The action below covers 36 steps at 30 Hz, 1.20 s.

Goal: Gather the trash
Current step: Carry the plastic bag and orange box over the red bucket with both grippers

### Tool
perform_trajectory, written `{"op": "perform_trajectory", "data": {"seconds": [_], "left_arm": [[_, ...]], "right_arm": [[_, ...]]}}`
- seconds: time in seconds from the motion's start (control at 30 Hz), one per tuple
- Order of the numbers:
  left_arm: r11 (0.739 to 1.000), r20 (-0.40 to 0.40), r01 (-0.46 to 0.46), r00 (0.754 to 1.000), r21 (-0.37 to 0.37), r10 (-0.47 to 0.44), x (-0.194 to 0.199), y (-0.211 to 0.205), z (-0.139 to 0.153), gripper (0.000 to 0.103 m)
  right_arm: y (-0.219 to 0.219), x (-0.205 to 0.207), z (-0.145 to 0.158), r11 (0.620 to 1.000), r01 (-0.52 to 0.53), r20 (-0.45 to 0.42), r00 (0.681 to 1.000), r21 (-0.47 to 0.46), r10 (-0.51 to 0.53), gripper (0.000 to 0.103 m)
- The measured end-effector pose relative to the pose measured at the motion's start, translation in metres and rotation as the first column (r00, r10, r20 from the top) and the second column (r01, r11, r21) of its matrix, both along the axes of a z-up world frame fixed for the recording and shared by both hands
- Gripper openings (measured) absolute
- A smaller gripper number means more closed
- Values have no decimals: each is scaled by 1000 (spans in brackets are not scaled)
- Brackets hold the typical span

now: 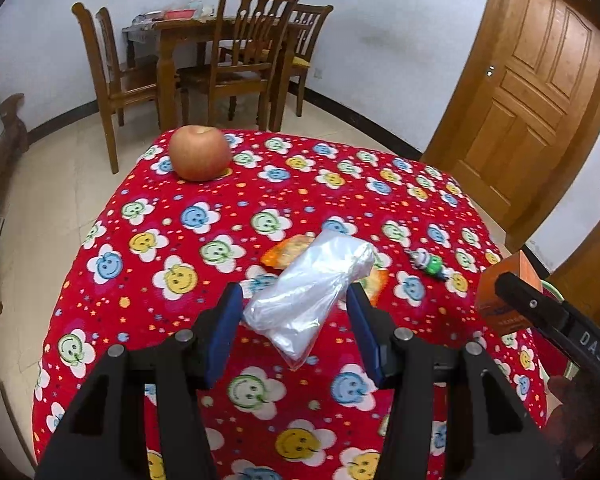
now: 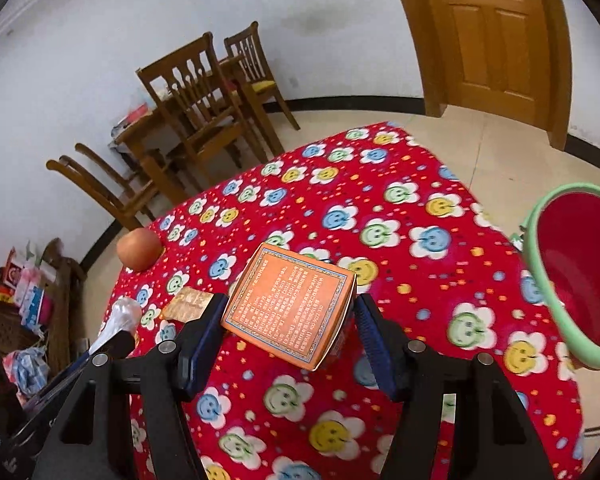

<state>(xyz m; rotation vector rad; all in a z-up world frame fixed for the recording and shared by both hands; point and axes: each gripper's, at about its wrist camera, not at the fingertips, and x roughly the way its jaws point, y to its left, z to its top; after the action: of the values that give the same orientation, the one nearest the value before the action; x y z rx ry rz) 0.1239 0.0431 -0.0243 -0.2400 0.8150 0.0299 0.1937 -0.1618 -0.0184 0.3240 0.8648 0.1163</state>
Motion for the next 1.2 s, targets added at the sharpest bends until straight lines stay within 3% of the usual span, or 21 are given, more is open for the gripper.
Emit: {"op": "perform_trajectory", "data": {"seconds": [0.7, 1.2], "left_arm": [[979, 1, 202, 979, -9, -202, 2, -97, 18, 54], [912, 1, 410, 912, -4, -410, 13, -197, 25, 54]], "right_arm": [[-113, -49, 25, 979, 203, 62, 977, -1, -203, 66], [-205, -73, 13, 918, 397, 39, 918, -23, -396, 66]]}}
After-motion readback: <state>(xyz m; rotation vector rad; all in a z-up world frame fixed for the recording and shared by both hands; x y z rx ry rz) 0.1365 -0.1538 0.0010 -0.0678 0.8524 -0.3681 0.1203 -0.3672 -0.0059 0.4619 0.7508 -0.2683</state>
